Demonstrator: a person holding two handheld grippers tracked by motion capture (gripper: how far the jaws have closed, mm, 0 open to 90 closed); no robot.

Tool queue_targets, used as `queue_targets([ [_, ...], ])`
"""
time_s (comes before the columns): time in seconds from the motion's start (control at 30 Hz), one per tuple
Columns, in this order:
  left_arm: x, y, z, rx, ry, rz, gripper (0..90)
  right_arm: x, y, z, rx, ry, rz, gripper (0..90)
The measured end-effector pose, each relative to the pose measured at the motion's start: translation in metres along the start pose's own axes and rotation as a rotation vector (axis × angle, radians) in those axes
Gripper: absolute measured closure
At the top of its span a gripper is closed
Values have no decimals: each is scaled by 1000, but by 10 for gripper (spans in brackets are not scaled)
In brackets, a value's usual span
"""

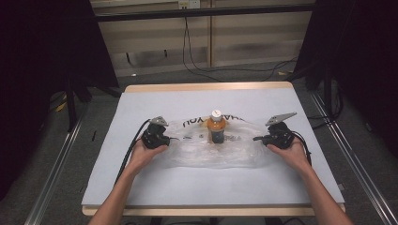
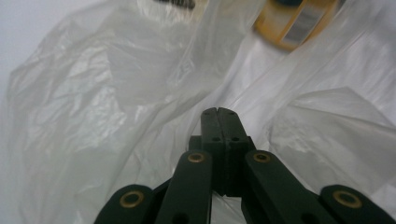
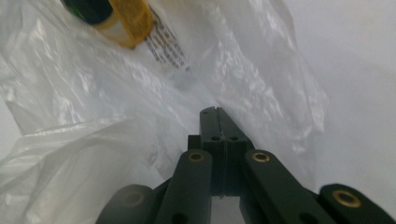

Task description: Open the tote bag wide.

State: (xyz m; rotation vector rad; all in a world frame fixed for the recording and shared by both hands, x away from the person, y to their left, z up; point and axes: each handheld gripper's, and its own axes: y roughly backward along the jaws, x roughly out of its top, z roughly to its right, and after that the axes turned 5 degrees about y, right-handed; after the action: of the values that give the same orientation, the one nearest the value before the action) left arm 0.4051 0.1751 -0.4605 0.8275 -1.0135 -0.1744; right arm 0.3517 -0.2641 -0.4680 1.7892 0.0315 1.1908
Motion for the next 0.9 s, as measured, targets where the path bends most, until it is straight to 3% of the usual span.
queue_targets([
  [0.07, 4, 8, 4, -7, -13, 21, 900, 6, 3, -2, 15, -3, 35, 900],
  [0.17, 7, 12, 7, -13, -11, 47, 900, 11, 3, -6, 28, 14, 47, 900],
  [0.3, 18, 23, 13, -5, -42, 81, 900, 21, 6, -9, 42, 31, 70, 900],
  [0.5, 29, 27, 22, -18, -73, 98, 900, 39, 15, -13, 55, 64, 93, 900],
  [0.67, 48, 16, 42, -43, -125, 62, 900, 63, 13, -15, 78, 86, 108, 900],
  [0.7, 48, 16, 42, -43, -125, 62, 900, 63, 13, -15, 78, 86, 108, 900],
  [0.73, 54, 8, 48, -52, -137, 30, 900, 71, 9, -16, 91, 94, 104, 900],
  [0.8, 56, 2, 49, -60, -141, 30, 900, 75, 6, -17, 97, 99, 99, 900],
  [0.9, 58, -14, 52, -67, -149, -30, 900, 90, -5, -19, 113, 128, 56, 900],
])
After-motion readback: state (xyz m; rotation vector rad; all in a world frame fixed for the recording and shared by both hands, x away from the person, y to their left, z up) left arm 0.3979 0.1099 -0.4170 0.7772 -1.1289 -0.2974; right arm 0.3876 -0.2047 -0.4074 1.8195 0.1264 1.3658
